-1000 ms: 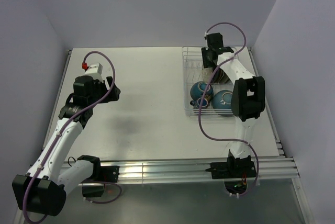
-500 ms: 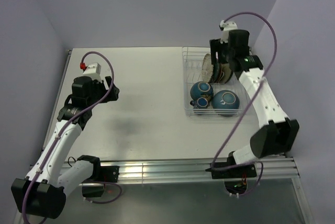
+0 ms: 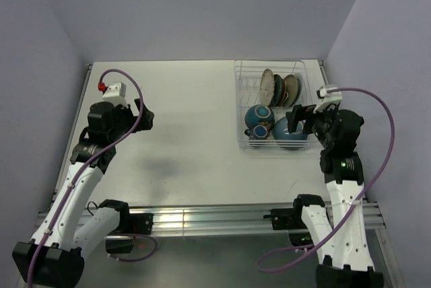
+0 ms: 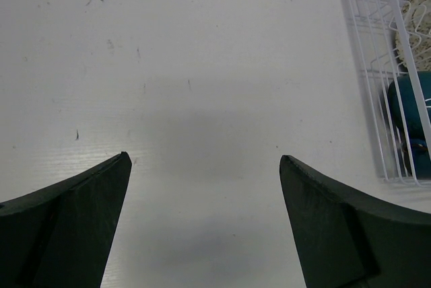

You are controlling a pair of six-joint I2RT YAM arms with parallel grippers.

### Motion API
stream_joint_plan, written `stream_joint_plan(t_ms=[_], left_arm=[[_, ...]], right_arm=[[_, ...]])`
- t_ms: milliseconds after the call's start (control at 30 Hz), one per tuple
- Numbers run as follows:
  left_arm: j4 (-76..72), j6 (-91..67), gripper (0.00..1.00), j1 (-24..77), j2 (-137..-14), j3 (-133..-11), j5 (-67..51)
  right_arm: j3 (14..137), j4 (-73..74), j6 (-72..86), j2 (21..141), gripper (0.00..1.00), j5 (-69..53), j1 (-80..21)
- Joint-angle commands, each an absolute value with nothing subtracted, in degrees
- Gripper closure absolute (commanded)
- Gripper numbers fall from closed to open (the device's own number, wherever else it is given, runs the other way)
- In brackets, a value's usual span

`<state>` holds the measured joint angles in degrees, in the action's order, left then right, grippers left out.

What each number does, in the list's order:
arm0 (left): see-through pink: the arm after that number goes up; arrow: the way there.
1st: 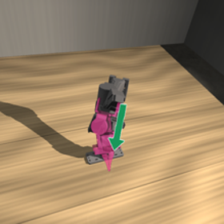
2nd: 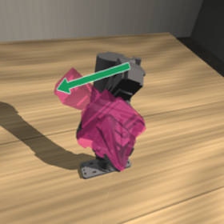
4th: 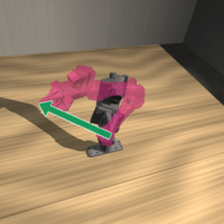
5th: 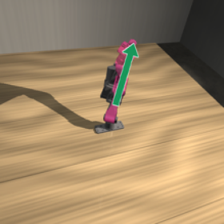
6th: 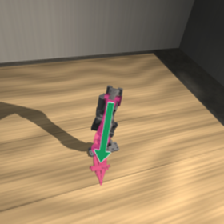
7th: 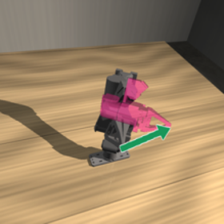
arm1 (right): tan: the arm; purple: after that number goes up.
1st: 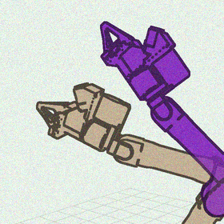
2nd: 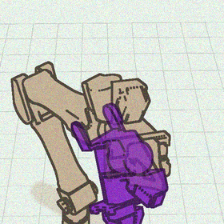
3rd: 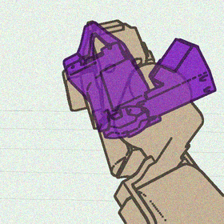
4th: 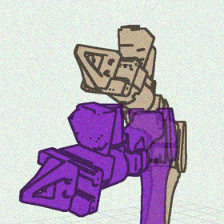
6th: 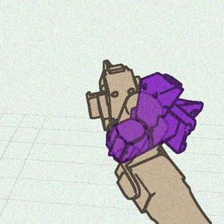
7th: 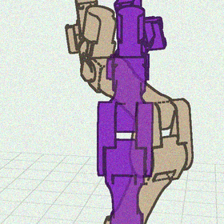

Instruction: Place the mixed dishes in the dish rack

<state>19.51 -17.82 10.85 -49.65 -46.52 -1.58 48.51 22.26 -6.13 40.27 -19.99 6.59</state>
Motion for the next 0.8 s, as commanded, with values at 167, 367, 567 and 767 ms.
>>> stream_joint_plan(t_ms=[167,367,567,767], left_arm=[[16.96,-17.58,0.01,10.99,-48.87,-46.06,-0.35],[16.79,-17.49,0.01,10.99,-49.04,-45.97,-0.26],[16.70,-17.40,0.01,10.99,-48.96,-45.79,-0.35],[16.53,-17.31,0.01,10.99,-48.52,-45.70,-0.35]], right_arm=[[40.88,12.13,-0.09,33.58,0.00,-13.71,8.43],[37.97,10.55,2.55,32.26,0.00,-10.81,9.05],[37.53,10.11,2.64,32.08,0.00,-8.88,9.14],[37.70,9.84,3.52,32.08,0.00,-7.56,9.05]])
